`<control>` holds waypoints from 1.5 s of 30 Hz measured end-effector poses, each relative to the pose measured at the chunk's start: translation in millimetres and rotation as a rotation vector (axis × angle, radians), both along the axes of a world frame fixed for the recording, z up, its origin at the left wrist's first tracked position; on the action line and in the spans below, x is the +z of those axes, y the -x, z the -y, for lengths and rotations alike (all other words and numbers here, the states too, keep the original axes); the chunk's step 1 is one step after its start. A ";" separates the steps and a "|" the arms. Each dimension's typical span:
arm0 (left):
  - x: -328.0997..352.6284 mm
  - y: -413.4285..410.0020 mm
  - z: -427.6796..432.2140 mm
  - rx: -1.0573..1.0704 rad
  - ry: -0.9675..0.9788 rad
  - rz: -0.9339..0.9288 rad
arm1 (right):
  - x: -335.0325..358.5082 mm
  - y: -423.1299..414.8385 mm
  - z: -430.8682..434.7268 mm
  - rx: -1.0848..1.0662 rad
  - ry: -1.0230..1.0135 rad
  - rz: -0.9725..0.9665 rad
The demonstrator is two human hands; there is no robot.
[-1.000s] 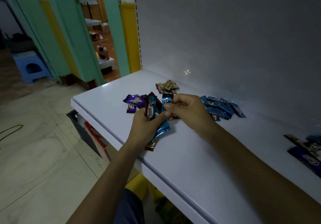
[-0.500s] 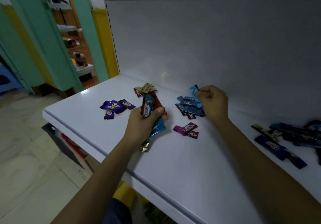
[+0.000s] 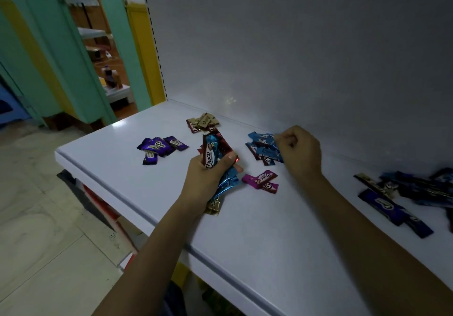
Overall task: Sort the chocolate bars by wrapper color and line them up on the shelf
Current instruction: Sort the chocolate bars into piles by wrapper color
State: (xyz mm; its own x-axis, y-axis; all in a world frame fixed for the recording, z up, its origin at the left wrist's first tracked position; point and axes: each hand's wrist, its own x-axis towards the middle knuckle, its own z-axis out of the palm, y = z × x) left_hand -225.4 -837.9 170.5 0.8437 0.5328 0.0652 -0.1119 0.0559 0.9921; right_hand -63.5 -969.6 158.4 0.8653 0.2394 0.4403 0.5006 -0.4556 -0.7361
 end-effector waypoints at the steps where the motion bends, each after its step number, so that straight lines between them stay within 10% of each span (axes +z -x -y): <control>1: 0.1 0.5 -0.7 0.003 0.005 0.002 | 9.5 12.4 -6.1 0.111 -0.062 -0.084; 8: -1.8 2.2 -1.1 -0.017 -0.048 0.019 | 51.7 73.8 -28.3 0.804 -0.137 -0.431; 16: 9.9 11.4 -3.8 0.225 0.083 0.163 | 26.7 51.8 -25.4 0.349 -0.168 -0.277; 28: 0.9 18.2 -15.6 0.251 -0.062 0.097 | 7.1 61.9 -54.3 0.492 0.459 0.277; 34: 0.4 18.0 -15.9 0.200 -0.065 0.039 | 41.4 77.1 -51.2 0.699 -0.108 -0.259; 37: -0.8 19.3 -14.5 0.148 -0.117 0.050 | 44.2 85.4 -52.5 0.765 -0.050 -0.277; 45: -1.5 18.9 -13.0 0.161 -0.195 -0.037 | 42.5 52.5 -34.4 0.335 -0.297 -0.410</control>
